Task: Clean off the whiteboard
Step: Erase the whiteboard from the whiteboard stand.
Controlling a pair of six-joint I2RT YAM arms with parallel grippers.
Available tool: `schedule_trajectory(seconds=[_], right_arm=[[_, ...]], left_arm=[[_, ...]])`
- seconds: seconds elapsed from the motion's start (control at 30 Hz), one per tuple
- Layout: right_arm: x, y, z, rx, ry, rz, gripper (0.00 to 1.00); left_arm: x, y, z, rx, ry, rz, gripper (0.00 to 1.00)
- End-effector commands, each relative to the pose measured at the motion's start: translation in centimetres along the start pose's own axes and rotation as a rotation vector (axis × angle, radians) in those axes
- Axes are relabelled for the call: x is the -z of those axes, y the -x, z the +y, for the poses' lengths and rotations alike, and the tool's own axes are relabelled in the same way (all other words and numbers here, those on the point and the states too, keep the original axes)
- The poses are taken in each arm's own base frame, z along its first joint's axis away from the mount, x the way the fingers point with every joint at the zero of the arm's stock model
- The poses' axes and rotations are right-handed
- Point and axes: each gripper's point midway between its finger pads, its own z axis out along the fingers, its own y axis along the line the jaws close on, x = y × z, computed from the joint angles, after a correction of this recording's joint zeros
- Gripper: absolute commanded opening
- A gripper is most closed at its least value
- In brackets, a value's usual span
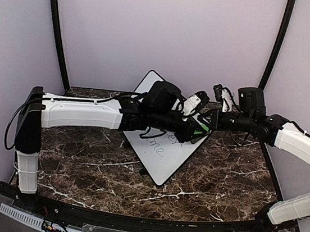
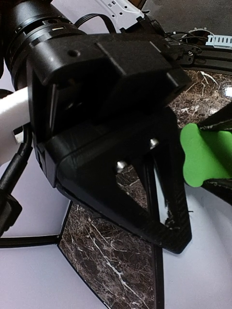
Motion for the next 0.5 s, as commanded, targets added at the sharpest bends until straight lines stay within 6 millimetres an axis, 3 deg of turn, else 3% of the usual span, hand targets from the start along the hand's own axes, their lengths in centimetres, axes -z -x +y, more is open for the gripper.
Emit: schedule_trajectory(seconds=[0.0, 0.17, 0.4, 0.47], right_arm=[[-0.4, -4.4, 5.9, 0.120, 0.241, 0.159, 0.00], [-0.3, -4.5, 5.8, 0.121, 0.236, 0.163, 0.00], [-0.4, -4.5, 5.7, 0.126, 0.235, 0.162, 0.00], [-0.6, -4.6, 5.8, 0.122, 0.241, 0.166, 0.00]], left_arm=[[-2.5, -5.2, 4.9, 0.053, 0.132, 0.109, 0.06], [-1.9, -8.8, 5.3, 0.083, 0.153, 0.188, 0.04], [1.1, -14.6, 6.5, 0.125, 0.200, 0.278, 0.04], [1.3, -15.1, 6.7, 0.133, 0.203, 0.282, 0.04]])
